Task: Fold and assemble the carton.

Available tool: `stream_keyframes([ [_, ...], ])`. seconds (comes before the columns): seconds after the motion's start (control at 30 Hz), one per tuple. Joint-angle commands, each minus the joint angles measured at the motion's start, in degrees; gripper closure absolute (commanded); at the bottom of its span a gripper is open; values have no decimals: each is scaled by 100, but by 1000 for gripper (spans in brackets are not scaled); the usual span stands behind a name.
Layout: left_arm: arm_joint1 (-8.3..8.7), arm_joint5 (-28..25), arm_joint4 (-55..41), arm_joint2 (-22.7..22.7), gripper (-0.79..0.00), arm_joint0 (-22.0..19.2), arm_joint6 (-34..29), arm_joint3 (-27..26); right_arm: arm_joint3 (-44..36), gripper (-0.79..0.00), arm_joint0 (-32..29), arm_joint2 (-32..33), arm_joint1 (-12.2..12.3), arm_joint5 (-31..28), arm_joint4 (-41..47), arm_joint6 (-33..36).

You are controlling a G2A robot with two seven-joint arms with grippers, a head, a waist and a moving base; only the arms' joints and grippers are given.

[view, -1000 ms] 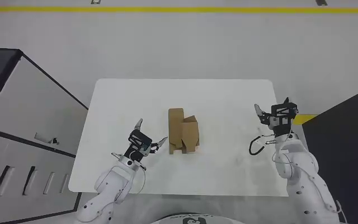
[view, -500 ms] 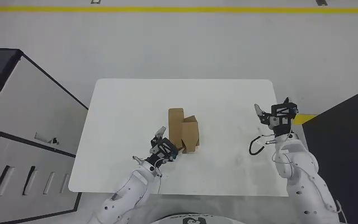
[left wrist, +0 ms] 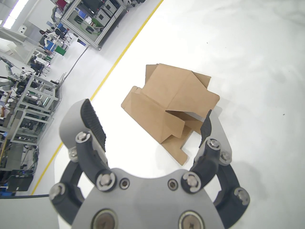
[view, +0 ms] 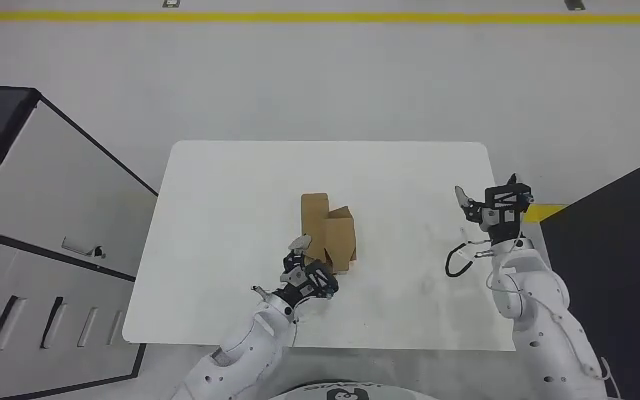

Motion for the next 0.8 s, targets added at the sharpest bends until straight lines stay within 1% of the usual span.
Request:
stream_keyframes([
  [0.0, -36, 142, 133, 128, -785, -61, -230, 68, 0, -785, 0, 0, 0, 0, 0, 0],
  [0.03, -53, 202, 143, 173, -785, -83, -302, 60, 0, -785, 0, 0, 0, 0, 0, 0],
  [0.3, -53, 194, 169, 176, -785, -88, -304, 70, 0, -785, 0, 0, 0, 0, 0, 0],
  [0.37, -53, 105, 527, 274, -785, -122, -387, 146, 0, -785, 0, 0, 0, 0, 0, 0],
  [0.43, -78, 237, 842, 370, -785, -151, -693, 233, 0, -785, 0, 0, 0, 0, 0, 0],
  [0.6, -214, 789, 783, 599, -785, -267, -1243, 375, 0, -785, 0, 0, 0, 0, 0, 0],
  [0.67, -253, 974, 748, 666, -785, -306, -1261, 390, 0, -785, 0, 0, 0, 0, 0, 0],
  [0.77, -253, 974, 748, 666, -785, -306, -1261, 390, 0, -785, 0, 0, 0, 0, 0, 0],
])
